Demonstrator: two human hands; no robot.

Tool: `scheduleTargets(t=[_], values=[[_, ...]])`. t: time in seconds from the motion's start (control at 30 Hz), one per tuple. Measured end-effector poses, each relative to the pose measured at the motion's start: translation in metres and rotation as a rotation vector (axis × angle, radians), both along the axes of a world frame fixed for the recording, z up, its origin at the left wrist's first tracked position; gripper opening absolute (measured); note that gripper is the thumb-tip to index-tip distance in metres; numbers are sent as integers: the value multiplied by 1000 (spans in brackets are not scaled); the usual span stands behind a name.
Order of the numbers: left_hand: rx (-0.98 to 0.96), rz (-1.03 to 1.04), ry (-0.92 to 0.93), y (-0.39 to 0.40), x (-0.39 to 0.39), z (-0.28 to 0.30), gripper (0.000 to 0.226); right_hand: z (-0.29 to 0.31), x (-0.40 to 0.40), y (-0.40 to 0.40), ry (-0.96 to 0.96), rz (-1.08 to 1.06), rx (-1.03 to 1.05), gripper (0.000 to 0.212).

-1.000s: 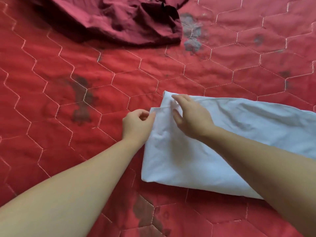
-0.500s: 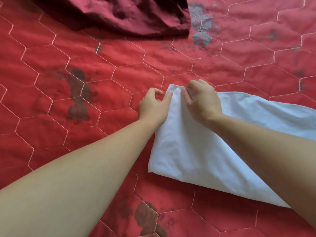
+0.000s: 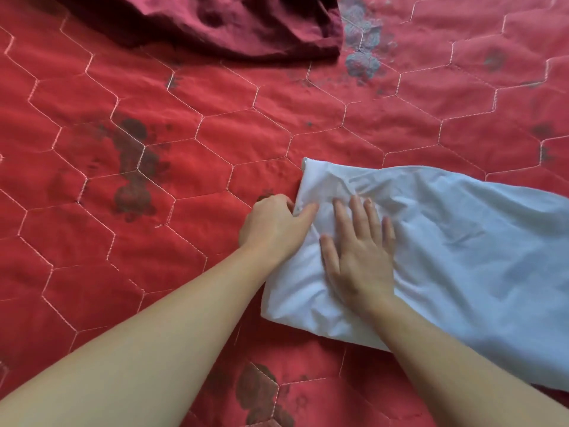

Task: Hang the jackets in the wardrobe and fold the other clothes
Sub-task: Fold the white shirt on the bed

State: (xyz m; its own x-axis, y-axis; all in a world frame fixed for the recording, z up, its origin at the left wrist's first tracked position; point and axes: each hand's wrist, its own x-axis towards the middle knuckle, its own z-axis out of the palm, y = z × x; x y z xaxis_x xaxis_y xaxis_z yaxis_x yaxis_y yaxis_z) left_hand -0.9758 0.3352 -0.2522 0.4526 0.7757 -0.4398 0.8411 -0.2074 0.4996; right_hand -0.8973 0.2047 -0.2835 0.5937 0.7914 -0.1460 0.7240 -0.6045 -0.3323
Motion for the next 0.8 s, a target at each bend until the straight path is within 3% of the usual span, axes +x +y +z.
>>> scheduleTargets(t=[0.07, 0.2, 0.4, 0.5, 0.63, 0.8], values=[[-22, -29, 35, 1, -9, 0, 53, -6, 3, 1, -43, 53, -110, 67], [-98, -10, 53, -3, -22, 3, 69, -8, 7, 11, -11, 64, -138, 66], [-95, 6, 16, -19, -39, 6, 56, 4, 17, 63, 91, 80, -138, 55], [-345, 148, -104, -33, -49, 3, 33, 11, 19, 69, 191, 66, -85, 57], [-617, 318, -218, -42, -58, 1, 23, 30, -6, 28, 210, 52, 198, 59], [-811, 435, -304, -37, -57, 13, 21, 40, -58, -44, 217, 77, 221, 46]])
